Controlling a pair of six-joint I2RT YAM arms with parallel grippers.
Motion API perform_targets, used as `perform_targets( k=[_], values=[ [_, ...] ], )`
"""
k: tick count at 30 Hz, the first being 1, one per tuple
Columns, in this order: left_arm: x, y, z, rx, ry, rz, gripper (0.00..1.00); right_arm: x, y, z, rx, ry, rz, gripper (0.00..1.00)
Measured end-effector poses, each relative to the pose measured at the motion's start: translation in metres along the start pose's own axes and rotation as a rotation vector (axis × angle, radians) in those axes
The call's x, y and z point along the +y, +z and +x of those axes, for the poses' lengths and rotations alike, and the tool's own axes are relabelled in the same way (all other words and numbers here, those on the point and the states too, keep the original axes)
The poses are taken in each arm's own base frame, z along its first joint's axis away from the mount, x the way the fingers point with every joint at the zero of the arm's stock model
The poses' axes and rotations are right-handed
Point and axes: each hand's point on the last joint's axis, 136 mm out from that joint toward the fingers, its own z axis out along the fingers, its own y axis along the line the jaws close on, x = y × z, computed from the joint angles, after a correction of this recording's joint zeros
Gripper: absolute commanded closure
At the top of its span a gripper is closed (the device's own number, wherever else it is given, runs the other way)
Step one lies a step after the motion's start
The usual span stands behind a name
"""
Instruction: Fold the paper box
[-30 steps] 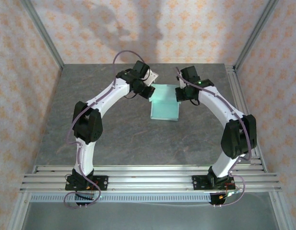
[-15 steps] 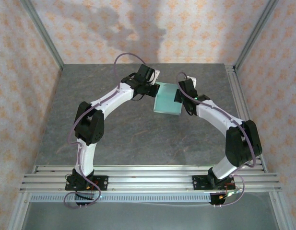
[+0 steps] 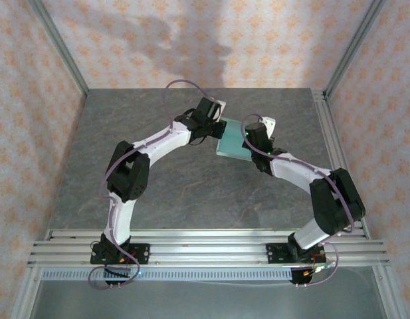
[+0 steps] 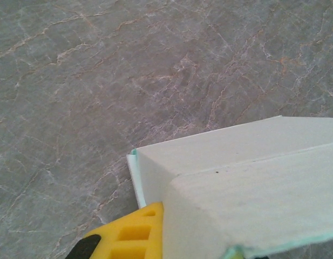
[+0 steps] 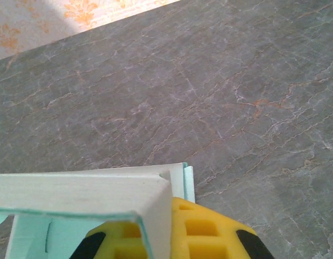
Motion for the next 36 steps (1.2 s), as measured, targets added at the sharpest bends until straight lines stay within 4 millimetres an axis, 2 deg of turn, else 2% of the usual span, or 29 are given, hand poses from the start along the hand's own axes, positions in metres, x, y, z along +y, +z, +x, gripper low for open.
perform_targets(
  k=[4, 16, 22, 26, 28, 34, 36],
  values=[
    [-0.002, 0.011, 0.005, -0.007, -0.005, -0.003, 1.00, -0.006, 0.002, 0.010, -0.013, 0.004, 0.005, 1.00],
    [-0.004, 0.020, 0.006, -0.059, -0.031, -0.003, 1.00, -0.006, 0.000, 0.018, -0.099, 0.016, -0.039, 1.00],
    [-0.006, 0.029, 0.022, -0.081, -0.022, 0.005, 1.00, -0.010, -0.002, 0.031, -0.132, -0.004, -0.060, 1.00],
    [-0.006, 0.027, 0.026, -0.103, -0.016, -0.003, 1.00, -0.009, -0.005, 0.038, -0.182, -0.020, -0.063, 0.96],
    [-0.006, 0.027, 0.028, -0.109, -0.015, -0.009, 1.00, -0.008, -0.007, 0.040, -0.203, -0.028, -0.066, 0.91],
    [-0.002, 0.028, 0.037, -0.103, -0.008, -0.030, 1.00, 0.009, -0.015, 0.028, -0.263, -0.011, -0.143, 0.45],
    [-0.001, 0.029, 0.043, -0.089, 0.001, -0.034, 1.00, 0.014, -0.021, 0.024, -0.278, -0.009, -0.173, 0.32]
  ],
)
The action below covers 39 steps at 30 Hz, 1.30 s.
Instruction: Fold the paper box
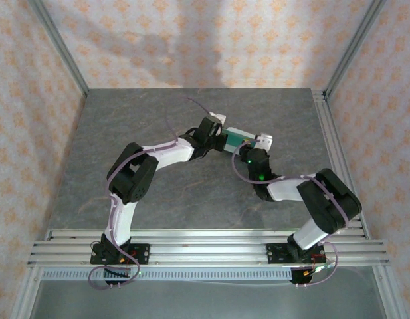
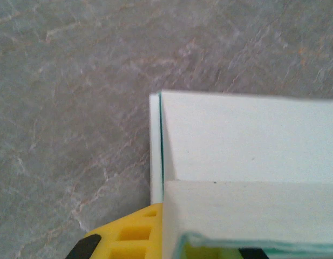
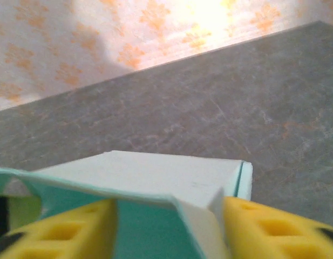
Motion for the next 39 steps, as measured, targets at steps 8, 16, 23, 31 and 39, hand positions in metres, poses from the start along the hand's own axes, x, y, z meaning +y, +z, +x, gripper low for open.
perform_targets(
  k=[8, 16, 23, 31, 39],
  values=[
    [0.002, 0.002, 0.018, 0.040, 0.012, -0.011, 1.00, 0.003, -0.029, -0.023, -0.050, 0.018, -0.084, 0.10],
    [0.004, 0.002, 0.020, 0.040, 0.016, -0.021, 0.88, -0.001, -0.070, -0.075, -0.072, 0.088, -0.108, 0.10],
    [0.009, 0.003, 0.044, 0.080, 0.006, -0.020, 0.62, -0.030, -0.053, -0.096, 0.066, 0.221, 0.024, 0.11],
    [0.009, -0.030, 0.043, 0.031, -0.024, 0.001, 0.39, -0.036, -0.017, -0.038, 0.365, 0.217, 0.119, 0.09],
    [0.014, -0.101, 0.025, -0.078, -0.050, 0.039, 0.32, -0.051, 0.007, 0.024, 0.560, 0.247, 0.176, 0.22]
  ],
)
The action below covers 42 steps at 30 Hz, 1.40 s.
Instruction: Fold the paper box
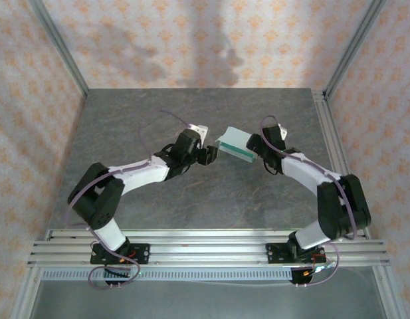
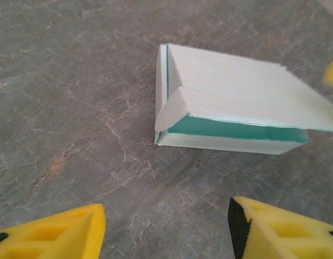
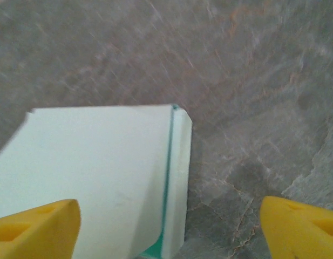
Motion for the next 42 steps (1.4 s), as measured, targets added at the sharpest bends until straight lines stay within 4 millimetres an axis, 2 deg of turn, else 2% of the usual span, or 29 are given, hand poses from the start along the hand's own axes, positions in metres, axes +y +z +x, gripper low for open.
perform_targets(
  k=[3, 6, 9, 11, 14, 17, 20, 23, 24, 28, 31, 35, 39, 42],
  values=[
    [0.011, -0.009, -0.015, -0.027, -0.059, 0.017, 0.27, -0.007, 0.019, 0.017, 0.078, -0.024, 0.011, 0.28],
    [0.033, -0.009, -0.024, -0.023, -0.135, 0.005, 0.25, -0.004, 0.030, 0.027, 0.140, -0.081, -0.017, 0.34],
    [0.046, -0.002, -0.039, -0.003, -0.208, 0.010, 0.23, 0.009, 0.034, 0.026, 0.174, -0.150, -0.079, 0.42],
    [0.047, 0.006, -0.051, 0.007, -0.245, 0.027, 0.20, 0.020, 0.037, 0.025, 0.195, -0.207, -0.125, 0.44],
    [0.044, 0.021, -0.058, 0.051, -0.281, 0.046, 0.16, 0.033, 0.039, 0.030, 0.246, -0.292, -0.193, 0.46],
    [0.044, 0.038, -0.052, 0.114, -0.298, 0.047, 0.15, 0.050, 0.043, 0.035, 0.303, -0.355, -0.269, 0.49],
    [0.047, 0.051, -0.034, 0.188, -0.317, 0.033, 0.17, 0.065, 0.046, 0.040, 0.357, -0.398, -0.343, 0.54],
    [0.054, 0.061, -0.012, 0.259, -0.328, 0.006, 0.31, 0.072, 0.041, 0.047, 0.404, -0.435, -0.398, 0.54],
    [0.057, 0.063, -0.006, 0.276, -0.336, -0.003, 0.33, 0.073, 0.039, 0.050, 0.422, -0.447, -0.412, 0.54],
    [0.069, 0.063, 0.005, 0.305, -0.360, -0.037, 0.33, 0.073, 0.030, 0.058, 0.474, -0.480, -0.441, 0.47],
    [0.077, 0.062, 0.013, 0.318, -0.377, -0.045, 0.36, 0.071, 0.026, 0.061, 0.475, -0.460, -0.445, 0.38],
    [0.071, 0.062, 0.026, 0.360, -0.413, 0.008, 0.40, 0.074, 0.014, 0.057, 0.430, -0.385, -0.467, 0.20],
    [0.063, 0.067, 0.032, 0.386, -0.436, 0.065, 0.50, 0.079, 0.012, 0.052, 0.392, -0.302, -0.488, 0.16],
    [0.065, 0.071, 0.034, 0.404, -0.454, 0.096, 0.52, 0.080, 0.014, 0.054, 0.391, -0.250, -0.496, 0.16]
  ],
)
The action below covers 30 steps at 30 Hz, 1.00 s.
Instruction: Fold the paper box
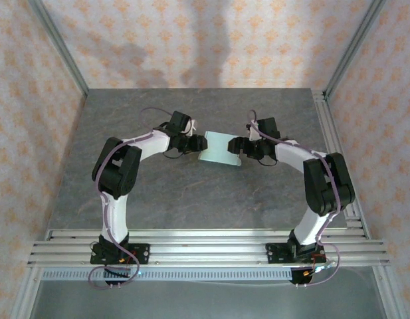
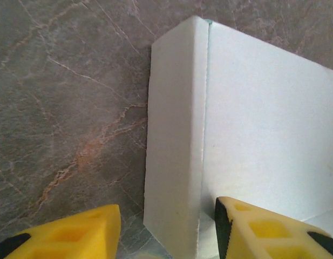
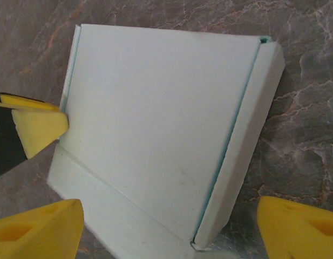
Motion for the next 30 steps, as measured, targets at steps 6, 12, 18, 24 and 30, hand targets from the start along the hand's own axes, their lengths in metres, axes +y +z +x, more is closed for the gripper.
perform_targets(
  k=[6, 12, 18, 24, 30],
  values=[
    [0.003, 0.000, -0.016, 0.007, 0.000, 0.034, 0.65, -0.003, 0.007, 0.000, -0.010, 0.081, -0.010, 0.19],
    [-0.002, -0.001, -0.011, 0.041, -0.011, 0.077, 0.75, -0.006, 0.013, -0.006, -0.063, 0.213, -0.036, 0.20],
    [-0.008, -0.002, -0.004, 0.086, -0.017, 0.137, 0.82, -0.011, 0.020, -0.008, -0.102, 0.313, -0.067, 0.21],
    [-0.003, -0.005, -0.005, 0.110, -0.044, 0.188, 0.87, -0.007, 0.020, -0.017, -0.137, 0.341, -0.097, 0.22],
    [-0.001, -0.006, -0.005, 0.131, -0.048, 0.228, 0.88, -0.009, 0.021, -0.022, -0.153, 0.356, -0.108, 0.22]
  ],
)
